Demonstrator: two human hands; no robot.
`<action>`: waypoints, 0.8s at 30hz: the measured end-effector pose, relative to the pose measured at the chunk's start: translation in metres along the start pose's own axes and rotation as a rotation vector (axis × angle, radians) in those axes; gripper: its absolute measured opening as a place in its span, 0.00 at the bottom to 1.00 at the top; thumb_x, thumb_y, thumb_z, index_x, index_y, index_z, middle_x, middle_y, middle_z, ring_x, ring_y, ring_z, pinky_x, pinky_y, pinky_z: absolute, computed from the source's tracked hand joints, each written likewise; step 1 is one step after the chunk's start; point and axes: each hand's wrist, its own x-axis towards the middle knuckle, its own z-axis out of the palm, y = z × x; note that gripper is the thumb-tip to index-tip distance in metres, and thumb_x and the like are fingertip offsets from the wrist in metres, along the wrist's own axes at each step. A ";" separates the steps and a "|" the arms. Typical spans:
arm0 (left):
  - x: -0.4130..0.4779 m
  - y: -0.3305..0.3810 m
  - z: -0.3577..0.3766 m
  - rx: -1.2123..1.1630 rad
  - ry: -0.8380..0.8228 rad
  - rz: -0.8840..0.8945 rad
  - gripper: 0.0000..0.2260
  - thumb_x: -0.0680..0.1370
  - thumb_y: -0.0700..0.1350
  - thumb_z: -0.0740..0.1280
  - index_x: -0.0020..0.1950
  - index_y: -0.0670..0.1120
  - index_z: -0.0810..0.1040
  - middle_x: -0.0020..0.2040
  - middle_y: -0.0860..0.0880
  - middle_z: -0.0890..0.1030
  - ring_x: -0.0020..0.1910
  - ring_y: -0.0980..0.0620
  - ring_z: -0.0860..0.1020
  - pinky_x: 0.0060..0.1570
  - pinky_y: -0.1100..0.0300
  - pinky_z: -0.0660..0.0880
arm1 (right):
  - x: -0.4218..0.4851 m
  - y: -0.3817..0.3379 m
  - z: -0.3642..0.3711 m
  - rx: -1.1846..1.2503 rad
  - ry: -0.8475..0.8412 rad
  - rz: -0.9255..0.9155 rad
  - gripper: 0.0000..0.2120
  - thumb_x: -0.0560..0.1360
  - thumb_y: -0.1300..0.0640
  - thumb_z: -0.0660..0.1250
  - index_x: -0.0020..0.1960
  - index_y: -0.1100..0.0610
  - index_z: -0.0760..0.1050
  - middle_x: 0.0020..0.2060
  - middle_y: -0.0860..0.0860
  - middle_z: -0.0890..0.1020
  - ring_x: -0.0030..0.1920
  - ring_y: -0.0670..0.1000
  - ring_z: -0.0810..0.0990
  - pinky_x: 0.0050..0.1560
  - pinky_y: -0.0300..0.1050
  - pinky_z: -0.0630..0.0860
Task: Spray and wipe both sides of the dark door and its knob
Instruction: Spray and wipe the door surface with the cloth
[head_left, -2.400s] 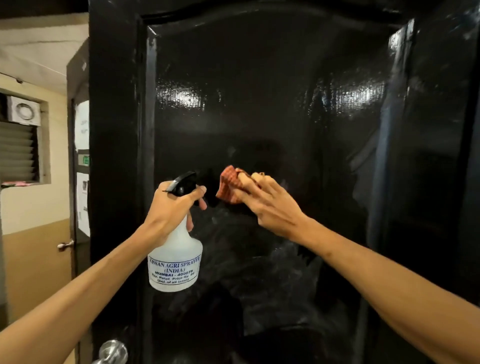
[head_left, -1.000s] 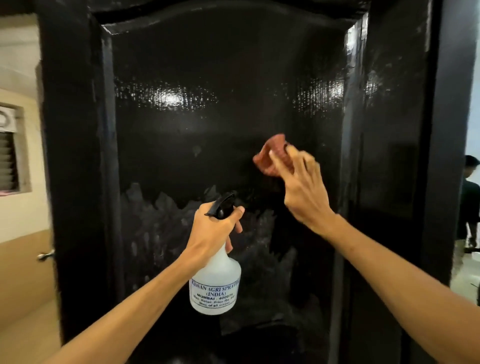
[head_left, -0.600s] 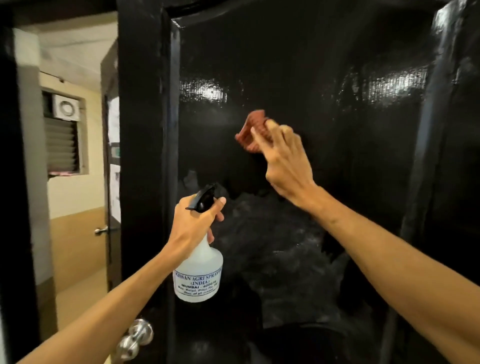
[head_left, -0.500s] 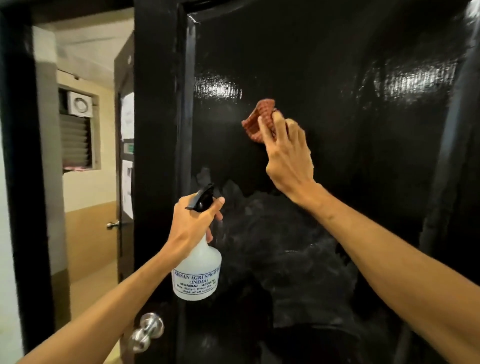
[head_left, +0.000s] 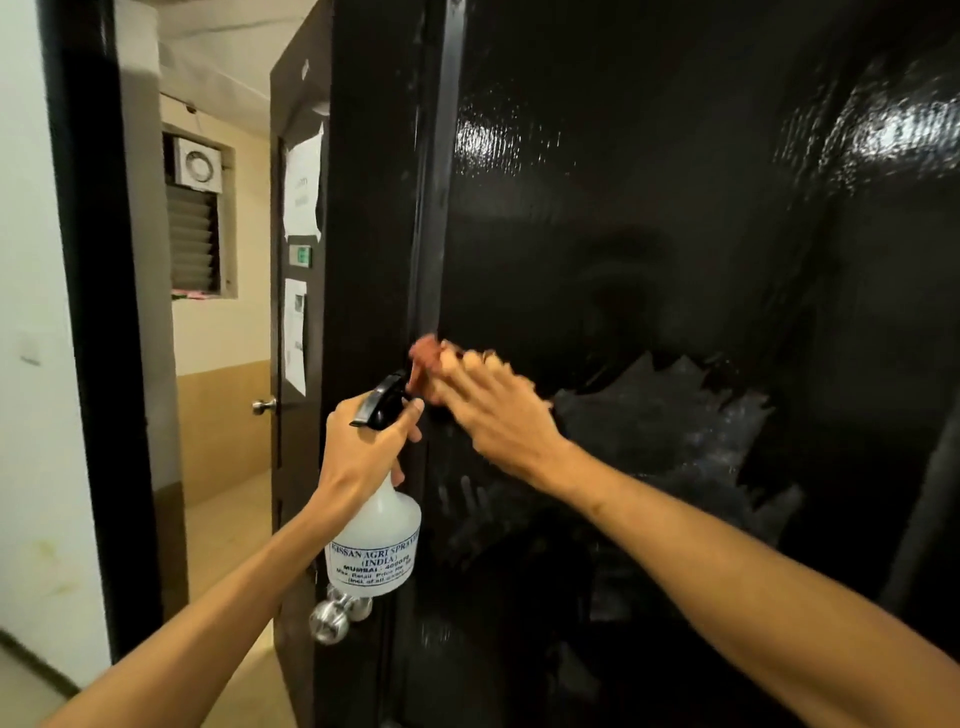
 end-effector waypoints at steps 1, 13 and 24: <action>-0.002 -0.002 -0.001 -0.002 -0.004 0.004 0.10 0.82 0.47 0.72 0.45 0.41 0.82 0.38 0.44 0.86 0.19 0.44 0.76 0.28 0.49 0.77 | -0.015 -0.017 0.006 -0.005 -0.053 -0.095 0.27 0.77 0.60 0.50 0.74 0.59 0.70 0.74 0.62 0.67 0.67 0.63 0.70 0.67 0.58 0.65; -0.027 -0.010 0.021 -0.031 -0.075 -0.027 0.08 0.82 0.45 0.71 0.47 0.42 0.82 0.39 0.44 0.86 0.19 0.43 0.75 0.30 0.45 0.78 | -0.070 0.005 0.014 0.017 0.002 -0.024 0.31 0.73 0.61 0.55 0.76 0.59 0.66 0.74 0.62 0.66 0.67 0.63 0.68 0.66 0.57 0.67; -0.056 0.011 0.100 -0.111 -0.250 -0.025 0.09 0.83 0.46 0.71 0.47 0.42 0.82 0.40 0.45 0.86 0.18 0.43 0.74 0.30 0.37 0.79 | -0.148 0.097 0.009 0.045 0.239 0.511 0.34 0.74 0.65 0.61 0.80 0.59 0.63 0.74 0.61 0.61 0.65 0.63 0.65 0.66 0.59 0.68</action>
